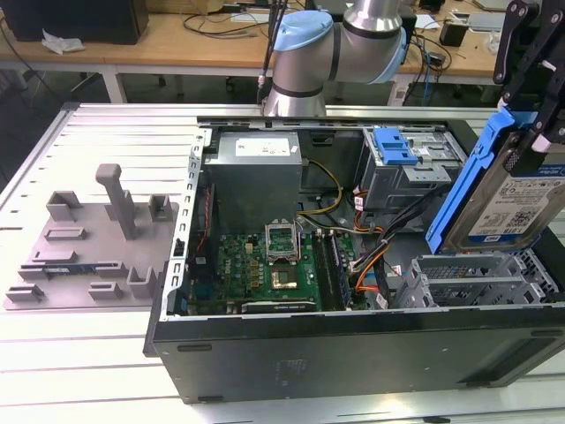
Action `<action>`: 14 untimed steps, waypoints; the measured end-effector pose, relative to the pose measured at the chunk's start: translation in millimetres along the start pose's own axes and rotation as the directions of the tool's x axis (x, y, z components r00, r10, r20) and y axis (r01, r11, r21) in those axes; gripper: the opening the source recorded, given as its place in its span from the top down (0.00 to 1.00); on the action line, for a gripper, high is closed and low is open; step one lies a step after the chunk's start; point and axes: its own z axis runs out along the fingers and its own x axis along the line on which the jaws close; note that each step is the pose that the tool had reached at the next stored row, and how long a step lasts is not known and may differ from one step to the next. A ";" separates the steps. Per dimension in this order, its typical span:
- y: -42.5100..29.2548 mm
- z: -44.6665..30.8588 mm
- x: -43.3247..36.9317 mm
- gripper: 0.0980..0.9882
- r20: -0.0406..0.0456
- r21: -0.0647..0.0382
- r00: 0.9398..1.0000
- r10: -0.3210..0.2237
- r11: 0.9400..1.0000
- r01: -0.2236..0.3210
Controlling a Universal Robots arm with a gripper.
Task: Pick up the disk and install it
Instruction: 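Insert the disk into the insertion slot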
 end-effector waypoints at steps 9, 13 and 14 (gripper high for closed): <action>0.0 5.3 2.8 0.70 0.000 0.000 1.000 -0.001 1.000 0.001; 0.0 8.3 3.0 0.70 0.000 0.000 1.000 -0.001 1.000 0.001; 0.0 9.0 3.0 0.70 0.000 0.000 1.000 -0.001 1.000 0.001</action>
